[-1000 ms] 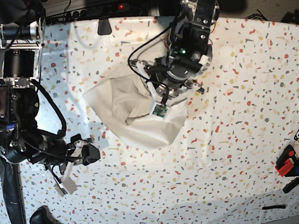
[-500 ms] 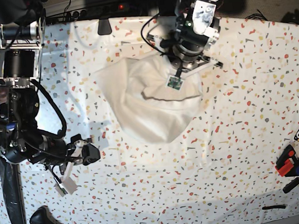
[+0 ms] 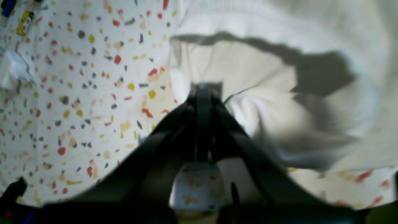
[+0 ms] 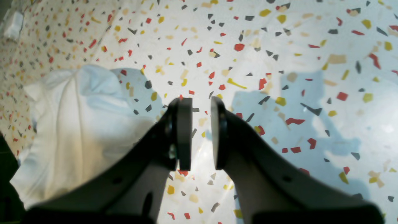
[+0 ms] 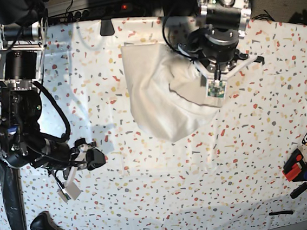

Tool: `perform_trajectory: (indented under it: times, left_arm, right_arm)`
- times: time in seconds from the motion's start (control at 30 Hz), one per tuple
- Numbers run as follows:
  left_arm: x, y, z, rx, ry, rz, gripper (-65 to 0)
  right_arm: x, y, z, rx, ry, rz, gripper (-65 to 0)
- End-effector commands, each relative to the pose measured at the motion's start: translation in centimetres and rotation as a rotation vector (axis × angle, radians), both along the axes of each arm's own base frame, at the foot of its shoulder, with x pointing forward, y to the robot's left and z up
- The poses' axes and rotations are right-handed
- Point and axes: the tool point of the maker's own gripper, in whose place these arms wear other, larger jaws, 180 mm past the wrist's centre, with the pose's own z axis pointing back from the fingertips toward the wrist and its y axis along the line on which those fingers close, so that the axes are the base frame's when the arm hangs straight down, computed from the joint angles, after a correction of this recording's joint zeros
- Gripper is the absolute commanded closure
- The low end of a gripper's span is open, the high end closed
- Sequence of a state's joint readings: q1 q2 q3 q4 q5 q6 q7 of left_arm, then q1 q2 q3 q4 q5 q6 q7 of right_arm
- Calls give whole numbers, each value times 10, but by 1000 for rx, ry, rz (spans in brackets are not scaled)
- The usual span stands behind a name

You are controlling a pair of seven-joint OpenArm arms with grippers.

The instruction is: Fold the T-shirt properly

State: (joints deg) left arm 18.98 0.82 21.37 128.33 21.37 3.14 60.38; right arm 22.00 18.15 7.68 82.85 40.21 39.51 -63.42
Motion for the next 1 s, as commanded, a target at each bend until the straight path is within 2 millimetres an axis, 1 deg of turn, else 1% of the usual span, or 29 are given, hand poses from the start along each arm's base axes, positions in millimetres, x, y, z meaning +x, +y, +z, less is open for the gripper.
perform_trajectory:
  times: [0.0, 0.03, 0.13, 0.2, 0.3, 0.37, 0.43, 0.5, 0.6, 0.63, 0.73, 0.83, 0.9, 0.97]
  left_arm:
    - [-2, -5, 13, -50, -39, -6, 0]
    - [-7, -13, 14, -88, -32, -38, 0]
    - [-24, -45, 11, -204, 5, -180, 0]
    - [-27, -56, 14, -251, -6, -227, 0]
    - [-26, -57, 15, -254, -9, -228, 0]
    - [-26, -57, 14, -255, -5, -229, 0]
    - [-27, -58, 9, -252, 11, -230, 0]
    - [-31, -64, -2, -270, 50, -245, 0]
    - [-40, -77, -19, -304, 109, -302, 0]
    - [-40, -79, -20, -310, 108, -302, 0]
    - [-37, -82, -13, -344, 76, -307, 0]
    - [-41, -91, -13, -382, 86, -342, 0]
    - [-41, -93, -21, -378, 96, -348, 0]
    - [-41, -95, -34, -380, 115, -346, 0]
  right_arm:
    - [11, -2, 21, 15, -66, -3, -95]
    - [11, -2, 21, 15, -66, -3, -95]
    - [11, -1, 21, 17, -66, -3, -95]
    - [11, 1, 21, 21, -66, -1, -95]
    - [9, 6, 25, 61, -68, 14, -95]
    - [7, 16, 30, 109, -71, 46, -95]
    - [2, 27, 29, 127, -52, 86, -95]
    - [-3, 40, 23, 114, -32, 129, -95]
    - [-10, 60, 14, 93, -14, 193, -95]
    - [-10, 65, 12, 81, -17, 205, -95]
    - [-13, 78, 4, 46, -21, 243, -94]
    - [-20, 96, -12, 24, 20, 289, -94]
    - [-23, 110, -23, 36, 57, 312, -94]
    - [-20, 121, -30, 45, 80, 322, -94]
